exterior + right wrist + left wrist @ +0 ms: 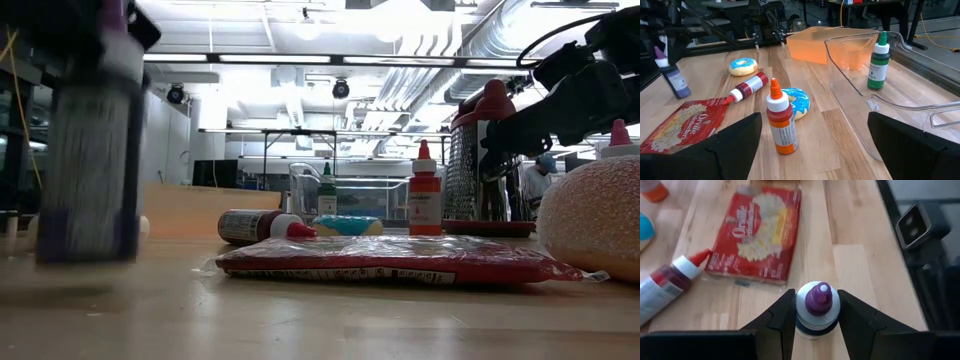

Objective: Pick & Place Food Item
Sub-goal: Put the violet food coloring bottle into the transparent bin

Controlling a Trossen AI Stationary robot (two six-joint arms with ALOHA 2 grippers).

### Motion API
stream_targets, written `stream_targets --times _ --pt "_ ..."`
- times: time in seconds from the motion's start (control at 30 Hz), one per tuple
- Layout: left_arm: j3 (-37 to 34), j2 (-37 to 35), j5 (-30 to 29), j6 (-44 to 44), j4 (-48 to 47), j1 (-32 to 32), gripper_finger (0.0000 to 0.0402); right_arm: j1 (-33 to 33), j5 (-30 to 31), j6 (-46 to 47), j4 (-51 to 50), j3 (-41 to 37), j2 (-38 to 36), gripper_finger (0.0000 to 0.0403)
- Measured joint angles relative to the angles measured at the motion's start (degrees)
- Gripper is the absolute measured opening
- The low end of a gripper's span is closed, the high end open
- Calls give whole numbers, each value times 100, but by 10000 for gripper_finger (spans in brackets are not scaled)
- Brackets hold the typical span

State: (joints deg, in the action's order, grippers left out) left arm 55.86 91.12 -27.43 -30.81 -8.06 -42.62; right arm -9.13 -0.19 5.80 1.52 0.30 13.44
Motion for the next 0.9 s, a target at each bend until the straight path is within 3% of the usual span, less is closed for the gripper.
stream_targets --times 0.5,0.9 --pt "4 -2349 -39 168 -1432 724 116 -2 0 0 -2 0 2 353" --pt "7 -2630 -41 380 -1842 1375 116 -1 0 0 -2 0 2 353"
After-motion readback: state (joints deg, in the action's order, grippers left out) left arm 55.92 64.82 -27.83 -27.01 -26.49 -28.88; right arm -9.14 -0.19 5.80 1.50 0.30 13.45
